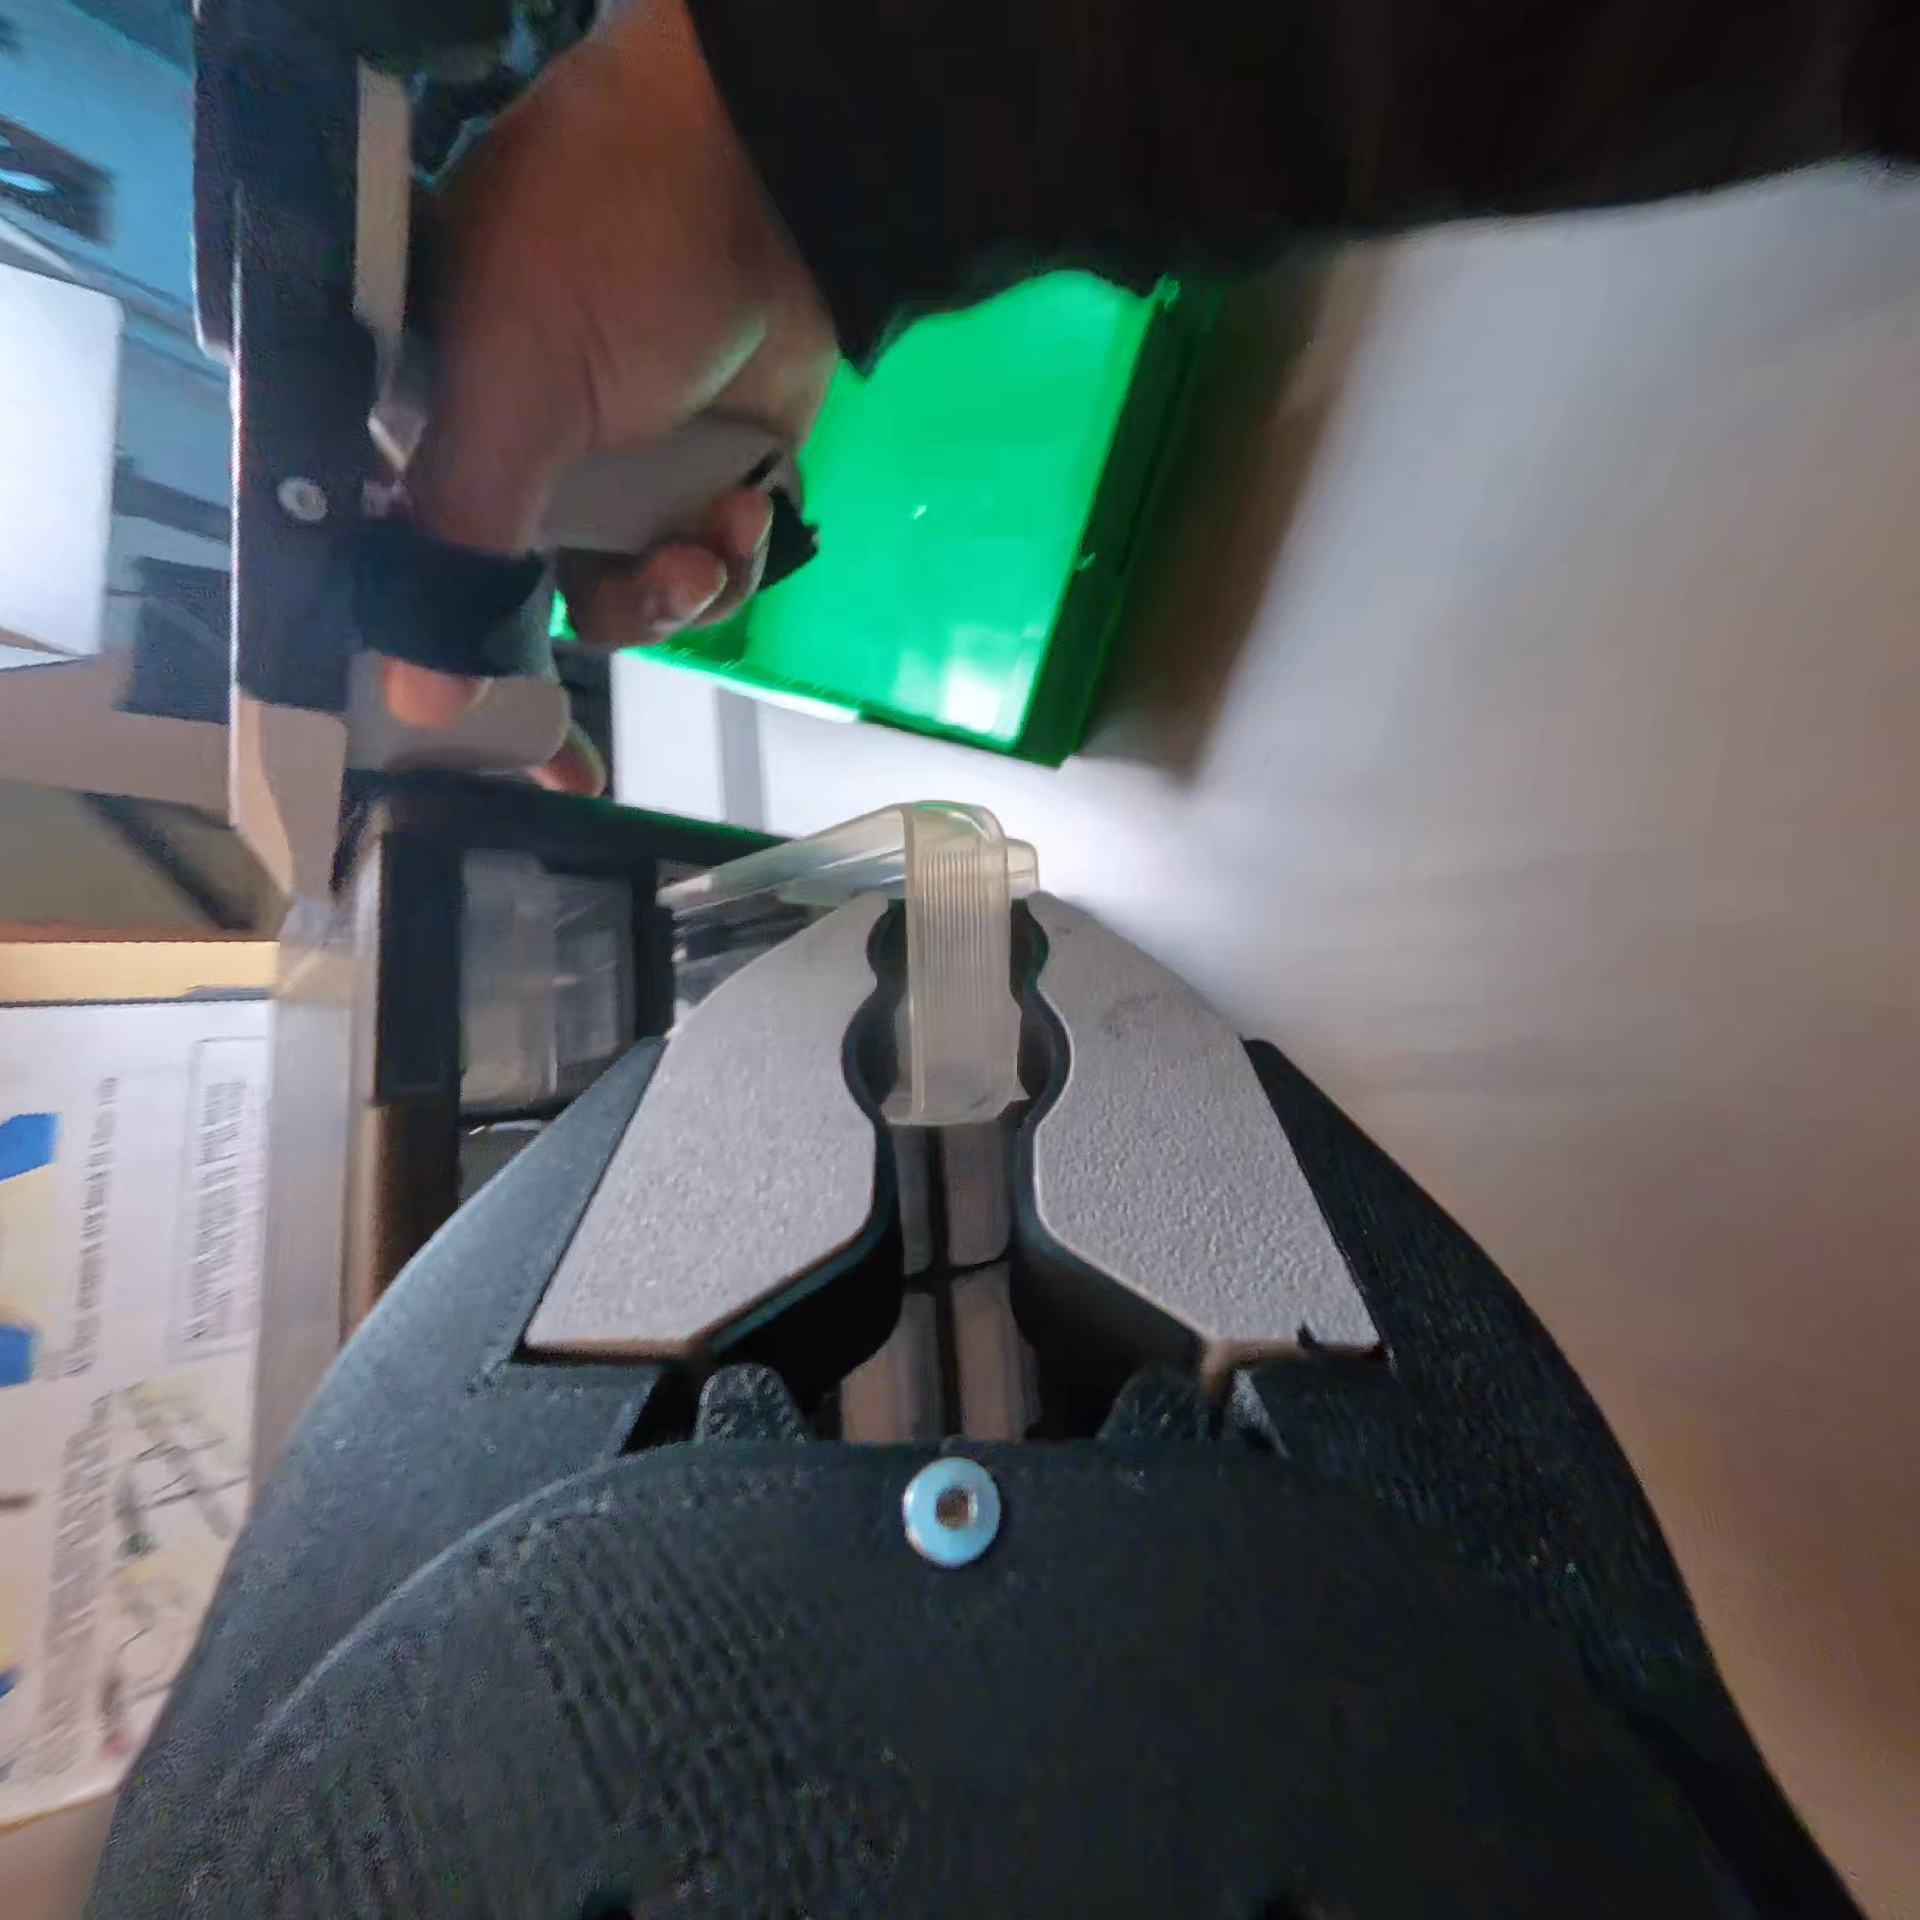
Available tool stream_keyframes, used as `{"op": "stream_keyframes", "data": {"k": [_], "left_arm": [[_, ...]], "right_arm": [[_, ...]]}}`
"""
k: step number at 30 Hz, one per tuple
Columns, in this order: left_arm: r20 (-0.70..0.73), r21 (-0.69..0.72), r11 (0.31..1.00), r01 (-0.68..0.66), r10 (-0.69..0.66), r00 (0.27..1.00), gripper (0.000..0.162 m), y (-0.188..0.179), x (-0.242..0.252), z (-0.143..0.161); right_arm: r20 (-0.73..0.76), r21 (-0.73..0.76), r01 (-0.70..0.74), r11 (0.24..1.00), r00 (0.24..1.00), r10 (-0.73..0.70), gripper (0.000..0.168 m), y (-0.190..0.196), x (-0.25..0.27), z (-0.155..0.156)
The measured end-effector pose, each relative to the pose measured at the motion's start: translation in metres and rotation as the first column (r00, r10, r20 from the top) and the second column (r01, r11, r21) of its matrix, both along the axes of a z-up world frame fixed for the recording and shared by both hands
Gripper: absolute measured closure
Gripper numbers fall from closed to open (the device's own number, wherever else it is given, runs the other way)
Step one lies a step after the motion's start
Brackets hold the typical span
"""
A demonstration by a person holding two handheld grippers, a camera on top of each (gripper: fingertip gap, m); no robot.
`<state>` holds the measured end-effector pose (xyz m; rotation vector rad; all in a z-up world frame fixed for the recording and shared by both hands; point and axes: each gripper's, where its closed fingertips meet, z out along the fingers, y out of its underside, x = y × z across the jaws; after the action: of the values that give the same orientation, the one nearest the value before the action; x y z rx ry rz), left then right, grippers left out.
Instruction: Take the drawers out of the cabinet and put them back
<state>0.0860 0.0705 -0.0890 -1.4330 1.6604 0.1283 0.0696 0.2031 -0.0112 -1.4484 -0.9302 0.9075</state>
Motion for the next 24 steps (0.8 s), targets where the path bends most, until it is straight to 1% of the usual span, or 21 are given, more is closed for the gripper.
{"op": "stream_keyframes", "data": {"k": [2,5,7,9,10,12,14,15,16,19,21,22,24], "left_arm": [[-0.016,0.090,0.996,-0.015,0.017,1.000,0.143,0.011,-0.005,-0.005],[0.007,0.176,0.983,-0.045,0.045,0.999,0.144,0.023,-0.004,-0.005],[-0.014,0.310,0.948,-0.077,0.086,0.996,0.141,0.038,-0.007,0.000],[-0.022,0.434,0.897,-0.085,0.105,0.994,0.138,0.051,-0.009,0.006],[-0.022,0.487,0.869,-0.085,0.109,0.994,0.132,0.055,-0.010,0.008],[-0.027,0.595,0.801,-0.063,0.098,0.995,0.128,0.061,-0.010,0.013],[-0.056,0.693,0.721,-0.007,0.063,0.996,0.129,0.060,-0.007,0.014],[-0.082,0.735,0.677,0.030,0.044,0.996,0.133,0.059,-0.006,0.014],[-0.111,0.766,0.639,0.068,0.027,0.993,0.139,0.058,-0.005,0.012],[-0.187,0.817,0.555,0.159,-0.007,0.982,0.155,0.058,-0.006,0.004],[-0.242,0.840,0.496,0.219,-0.018,0.970,0.156,0.057,-0.006,0.002],[-0.259,0.840,0.489,0.233,-0.015,0.966,0.156,0.059,-0.007,0.001],[-0.286,0.829,0.504,0.240,0.014,0.958,0.155,0.066,-0.011,0.001]], "right_arm": [[-0.001,0.000,0.000,1.000,1.000,0.000,0.168,0.000,0.000,0.000],[-0.005,-0.003,-0.002,1.000,1.000,0.002,0.168,0.000,0.000,0.000],[-0.010,-0.006,-0.005,1.000,1.000,0.005,0.168,0.000,0.000,0.000],[-0.014,-0.009,-0.007,1.000,1.000,0.007,0.168,0.000,0.000,0.000],[-0.015,-0.009,-0.008,1.000,1.000,0.008,0.168,0.000,0.000,0.000],[-0.015,-0.010,-0.010,1.000,1.000,0.010,0.168,0.000,0.000,0.000],[-0.019,-0.013,-0.015,1.000,1.000,0.015,0.168,0.000,0.000,0.000],[-0.022,-0.015,-0.017,1.000,1.000,0.017,0.168,0.000,0.000,0.000],[-0.025,-0.016,-0.019,1.000,1.000,0.018,0.168,0.000,0.000,0.000],[-0.028,-0.018,-0.020,1.000,0.999,0.020,0.168,0.000,0.000,0.000],[-0.030,-0.019,-0.021,1.000,0.999,0.021,0.168,0.000,0.000,0.000],[-0.032,-0.020,-0.023,1.000,0.999,0.023,0.168,0.000,0.000,0.000],[-0.040,-0.026,-0.028,0.999,0.999,0.027,0.168,0.000,0.000,0.000]]}}
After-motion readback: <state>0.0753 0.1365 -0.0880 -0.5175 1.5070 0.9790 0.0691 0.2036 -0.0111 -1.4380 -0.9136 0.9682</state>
